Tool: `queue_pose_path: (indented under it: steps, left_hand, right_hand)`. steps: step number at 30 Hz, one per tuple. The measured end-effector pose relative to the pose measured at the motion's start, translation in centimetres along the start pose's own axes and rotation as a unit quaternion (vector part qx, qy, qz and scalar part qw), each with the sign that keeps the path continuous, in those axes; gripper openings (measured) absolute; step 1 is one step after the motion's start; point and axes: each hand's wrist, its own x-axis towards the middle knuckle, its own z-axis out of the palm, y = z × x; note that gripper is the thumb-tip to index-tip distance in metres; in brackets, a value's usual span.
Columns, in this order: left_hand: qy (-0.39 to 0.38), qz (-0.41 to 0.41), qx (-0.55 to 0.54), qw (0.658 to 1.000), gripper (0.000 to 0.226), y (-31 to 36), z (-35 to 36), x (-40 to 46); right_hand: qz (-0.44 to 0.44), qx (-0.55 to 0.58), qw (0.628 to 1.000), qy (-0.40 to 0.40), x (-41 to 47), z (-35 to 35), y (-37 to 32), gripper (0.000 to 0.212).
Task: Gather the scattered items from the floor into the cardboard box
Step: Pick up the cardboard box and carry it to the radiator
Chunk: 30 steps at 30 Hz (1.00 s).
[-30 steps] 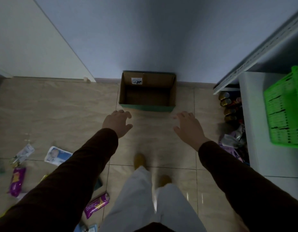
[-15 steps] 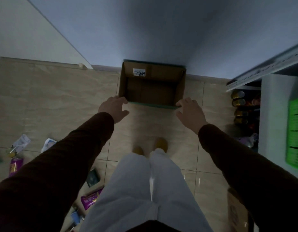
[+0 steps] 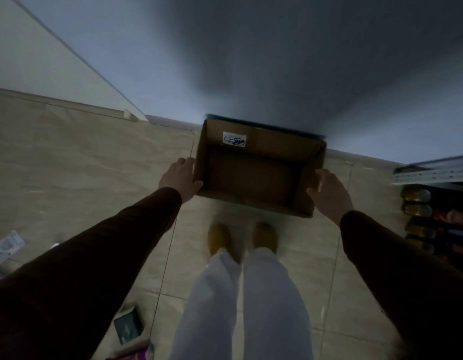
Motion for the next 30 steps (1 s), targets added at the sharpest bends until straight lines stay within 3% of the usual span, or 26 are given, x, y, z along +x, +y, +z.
queue_pose_path:
  steps: [12, 17, 23, 30]
  left_hand:
    - [0.012, -0.095, -0.068, 0.993, 0.079, -5.2, 13.3, 18.4]
    - [0.03, -0.124, -0.151, 0.98, 0.065, -6.3, 16.7, 20.9]
    - [0.04, -0.139, -0.129, 0.981, 0.049, -9.6, 16.2, 17.8]
    - [0.105, -0.235, -0.189, 0.948, 0.051, -17.3, 10.4, 3.8]
  right_hand:
    - [0.163, 0.125, 0.979, 0.003, 17.2, 9.6, 8.9, 0.087]
    - [0.183, 0.137, 0.973, 0.021, 20.2, 11.9, 11.2, 0.063]
    - [0.164, 0.107, 0.981, 0.013, 19.2, 12.7, 8.7, 0.035]
    - [0.037, 0.034, 0.999, -0.013, 11.9, 11.6, -1.7, 0.044]
